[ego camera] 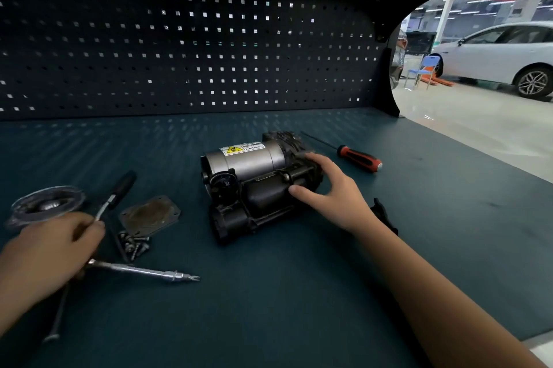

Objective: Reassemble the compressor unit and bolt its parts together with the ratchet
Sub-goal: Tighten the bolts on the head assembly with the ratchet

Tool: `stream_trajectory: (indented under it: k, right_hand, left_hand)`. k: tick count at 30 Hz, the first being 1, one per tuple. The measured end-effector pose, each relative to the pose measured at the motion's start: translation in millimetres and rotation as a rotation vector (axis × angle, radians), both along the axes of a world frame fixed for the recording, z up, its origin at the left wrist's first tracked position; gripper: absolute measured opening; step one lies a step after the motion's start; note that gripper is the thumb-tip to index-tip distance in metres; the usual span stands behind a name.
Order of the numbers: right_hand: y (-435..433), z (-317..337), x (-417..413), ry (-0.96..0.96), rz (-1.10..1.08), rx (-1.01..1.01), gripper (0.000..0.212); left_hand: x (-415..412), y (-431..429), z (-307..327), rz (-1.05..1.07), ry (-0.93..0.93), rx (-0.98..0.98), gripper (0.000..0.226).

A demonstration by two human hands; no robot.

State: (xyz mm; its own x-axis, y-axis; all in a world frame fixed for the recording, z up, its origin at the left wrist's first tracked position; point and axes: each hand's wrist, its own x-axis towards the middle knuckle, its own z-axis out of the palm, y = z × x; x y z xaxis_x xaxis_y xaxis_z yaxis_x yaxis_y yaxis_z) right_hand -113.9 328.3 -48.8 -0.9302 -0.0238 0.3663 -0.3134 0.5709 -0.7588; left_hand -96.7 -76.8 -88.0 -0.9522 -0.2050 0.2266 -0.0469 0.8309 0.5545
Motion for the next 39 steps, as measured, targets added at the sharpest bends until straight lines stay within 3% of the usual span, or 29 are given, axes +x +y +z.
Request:
stream_trajectory:
  k: [2,4,7,9,14,20,21,24,26,29,35,39]
  right_hand:
    - [1.2,-0.9,2.1,-0.007,-0.018,0.032,0.069]
    - [1.8,-2.2,4.5,-0.004,-0.045,0.067,0.074]
    - [3.4,-5.1,9.6,-0.006,-0.066,0.151,0.078]
    - [5.9,-5.8,12.7,-0.017,-0.071,0.189,0.08]
    - [8.1,-7.5,12.9,-0.023,-0.097,0.193,0.081]
    - [5.8,-11.2,10.7,0.008,-0.159,0.173,0.079]
    - [5.7,-12.2,10.8,0.011,-0.163,0.165,0.077]
    - [6.2,-13.4,10.2,0.015,-0.167,0.155,0.073]
    - [6.0,-13.0,10.0,0.019,-0.166,0.156,0.073]
    - [5.8,-12.6,11.1,0.039,-0.153,0.157,0.071]
    - [15.5,-9.6,9.4,-0.02,-0.088,0.142,0.07]
    - [22.7,-7.4,7.2,-0.04,-0.037,0.08,0.063]
  left_hand:
    - [-2.9,20.6,16.4,0.074,0.192,-0.242,0.026]
    - [11.2,56.4,40.2,-0.012,0.315,-0.356,0.04]
    - [33.1,124.1,58.3,-0.238,0.152,-0.229,0.083]
    - [35.5,157.2,48.9,-0.333,0.067,-0.343,0.094]
    - [22.0,171.1,43.2,-0.291,0.198,-0.263,0.075]
    - [27.7,173.5,41.7,-0.32,0.189,-0.35,0.077]
    - [27.9,174.1,43.7,-0.312,0.257,-0.408,0.077]
    - [29.4,187.7,56.6,-0.293,0.704,-0.472,0.057]
    - [26.8,206.1,65.0,-0.392,0.833,-0.54,0.041]
    - [18.4,235.1,68.6,-0.477,0.705,-0.683,0.026]
    - [1.8,257.7,74.0,-0.401,0.382,-0.754,0.03]
    - [-2.9,255.5,66.8,-0.455,0.422,-0.709,0.023]
